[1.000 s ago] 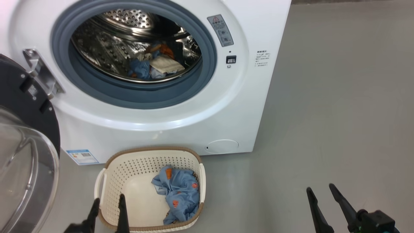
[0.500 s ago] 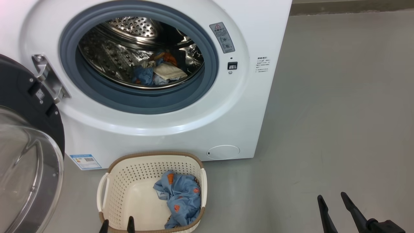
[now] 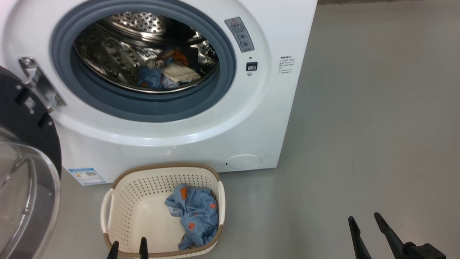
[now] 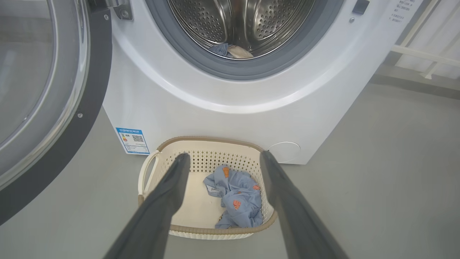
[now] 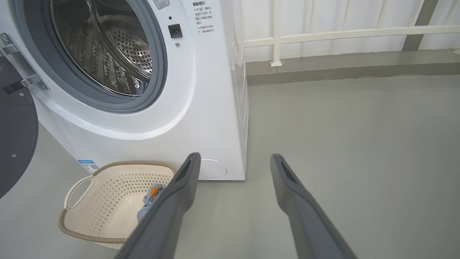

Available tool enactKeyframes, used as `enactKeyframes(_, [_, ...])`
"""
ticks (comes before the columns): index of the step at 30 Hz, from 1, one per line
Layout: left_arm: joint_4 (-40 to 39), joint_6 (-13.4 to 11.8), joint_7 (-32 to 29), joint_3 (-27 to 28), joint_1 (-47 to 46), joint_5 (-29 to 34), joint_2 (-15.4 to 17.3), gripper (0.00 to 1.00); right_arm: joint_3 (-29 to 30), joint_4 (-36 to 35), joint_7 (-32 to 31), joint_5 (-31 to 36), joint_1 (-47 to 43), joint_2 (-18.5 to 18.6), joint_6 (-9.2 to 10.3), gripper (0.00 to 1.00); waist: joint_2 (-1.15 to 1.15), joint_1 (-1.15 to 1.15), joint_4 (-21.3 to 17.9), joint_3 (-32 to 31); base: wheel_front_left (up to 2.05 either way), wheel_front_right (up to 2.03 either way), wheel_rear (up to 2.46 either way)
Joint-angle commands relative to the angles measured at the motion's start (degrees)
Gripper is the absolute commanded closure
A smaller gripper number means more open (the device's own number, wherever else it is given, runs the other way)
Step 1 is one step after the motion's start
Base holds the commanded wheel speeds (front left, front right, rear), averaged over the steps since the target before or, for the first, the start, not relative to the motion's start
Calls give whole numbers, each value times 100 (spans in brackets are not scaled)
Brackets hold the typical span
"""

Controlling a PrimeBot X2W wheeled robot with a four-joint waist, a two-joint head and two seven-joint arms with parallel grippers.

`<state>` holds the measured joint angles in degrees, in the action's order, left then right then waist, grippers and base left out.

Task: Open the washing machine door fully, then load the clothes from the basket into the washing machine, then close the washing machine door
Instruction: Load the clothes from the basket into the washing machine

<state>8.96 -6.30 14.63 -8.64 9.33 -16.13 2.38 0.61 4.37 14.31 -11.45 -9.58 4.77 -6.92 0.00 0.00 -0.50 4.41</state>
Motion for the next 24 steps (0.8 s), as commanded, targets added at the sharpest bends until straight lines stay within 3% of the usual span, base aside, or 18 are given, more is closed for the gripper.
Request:
enactKeyframes(1, [-136, -30, 37, 197, -267, -86, 50, 0, -156, -158, 69, -36, 188, 57, -57, 0, 0, 0, -79, 147, 0, 0, 0])
enactKeyframes(8, [224, 18, 37, 65, -886, -254, 50, 0, -246, -168, 69, -81, 462, 26, -57, 0, 0, 0, -277, 681, 0, 0, 0])
enactKeyframes(15, [1122, 150, 4, -129, -1726, -296, 62, 0, -381, -143, 69, -163, 789, -20, -57, 0, 0, 0, -509, 1319, 0, 0, 0])
enactKeyframes(24, [2107, 276, -398, -76, -2931, -281, 409, 0, -588, -113, 69, -260, 1378, -77, -57, 0, 0, 0, -909, 2378, 0, 0, 0])
